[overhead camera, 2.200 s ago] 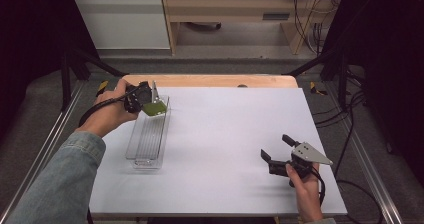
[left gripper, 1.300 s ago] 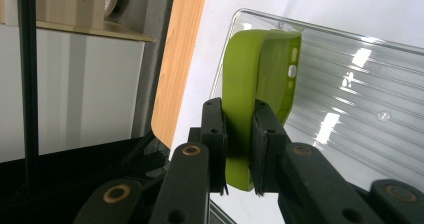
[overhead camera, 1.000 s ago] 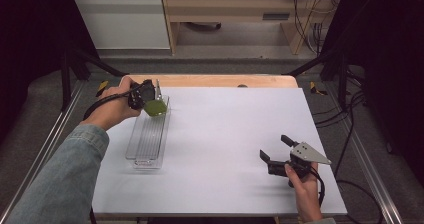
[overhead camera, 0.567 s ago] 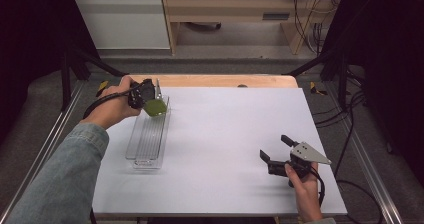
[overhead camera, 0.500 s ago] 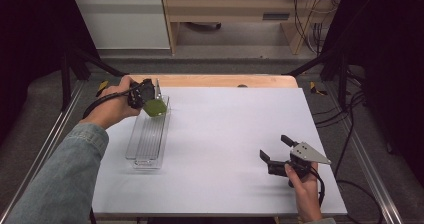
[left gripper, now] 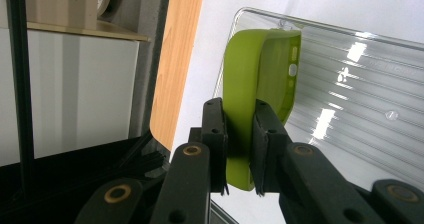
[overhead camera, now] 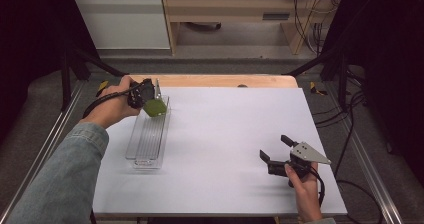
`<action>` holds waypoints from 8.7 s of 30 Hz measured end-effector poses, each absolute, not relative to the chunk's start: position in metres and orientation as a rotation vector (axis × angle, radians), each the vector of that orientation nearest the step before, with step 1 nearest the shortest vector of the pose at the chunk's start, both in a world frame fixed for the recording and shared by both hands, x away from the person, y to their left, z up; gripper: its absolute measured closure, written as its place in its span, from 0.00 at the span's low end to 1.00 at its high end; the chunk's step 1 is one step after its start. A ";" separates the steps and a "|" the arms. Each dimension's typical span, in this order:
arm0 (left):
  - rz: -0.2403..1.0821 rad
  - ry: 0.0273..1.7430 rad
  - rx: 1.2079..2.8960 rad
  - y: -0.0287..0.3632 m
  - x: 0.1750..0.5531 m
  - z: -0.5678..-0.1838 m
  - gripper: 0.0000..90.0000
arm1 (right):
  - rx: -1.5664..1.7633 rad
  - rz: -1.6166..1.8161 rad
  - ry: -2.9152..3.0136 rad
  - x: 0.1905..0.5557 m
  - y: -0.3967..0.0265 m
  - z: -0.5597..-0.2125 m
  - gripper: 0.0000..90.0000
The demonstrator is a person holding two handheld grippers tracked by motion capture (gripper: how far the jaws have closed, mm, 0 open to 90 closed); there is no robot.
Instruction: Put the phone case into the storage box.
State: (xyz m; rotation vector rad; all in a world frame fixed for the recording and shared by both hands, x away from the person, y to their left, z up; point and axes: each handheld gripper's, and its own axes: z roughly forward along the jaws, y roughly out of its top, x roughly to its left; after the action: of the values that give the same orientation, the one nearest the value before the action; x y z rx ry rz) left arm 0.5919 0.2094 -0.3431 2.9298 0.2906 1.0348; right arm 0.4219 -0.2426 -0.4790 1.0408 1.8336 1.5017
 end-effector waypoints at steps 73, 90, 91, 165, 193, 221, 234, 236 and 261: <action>1.331 0.470 2.652 0.207 0.616 -0.359 0.37 | 1.058 1.496 1.858 0.423 -0.242 -0.481 0.05; 1.246 0.673 2.479 0.213 0.610 -0.352 0.21 | 1.062 1.503 1.852 0.422 -0.242 -0.480 0.05; 1.247 0.672 2.479 0.212 0.609 -0.352 0.21 | 1.061 1.503 1.850 0.422 -0.242 -0.480 0.05; 0.894 0.901 2.236 0.196 0.583 -0.373 0.09 | 1.065 1.493 1.845 0.422 -0.242 -0.480 0.05; 0.789 0.870 2.154 0.174 0.549 -0.375 0.06 | 1.079 1.508 1.829 0.422 -0.244 -0.479 0.04; 0.700 0.885 1.892 0.160 0.523 -0.379 0.06 | 1.077 1.509 1.836 0.422 -0.243 -0.480 0.04; 0.687 0.846 1.826 0.165 0.512 -0.374 0.05 | 1.076 1.514 1.838 0.422 -0.241 -0.480 0.04; 0.672 0.850 1.808 0.167 0.511 -0.373 0.05 | 1.078 1.514 1.840 0.422 -0.241 -0.480 0.04; 0.709 0.811 1.706 0.184 0.498 -0.363 0.05 | 1.079 1.513 1.832 0.422 -0.242 -0.480 0.04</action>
State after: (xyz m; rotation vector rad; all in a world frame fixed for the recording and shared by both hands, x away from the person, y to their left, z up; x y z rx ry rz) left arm 0.4981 0.1838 -0.3631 1.7062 0.8107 0.7089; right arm 0.4222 -0.2418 -0.4797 1.0792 1.8321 1.5133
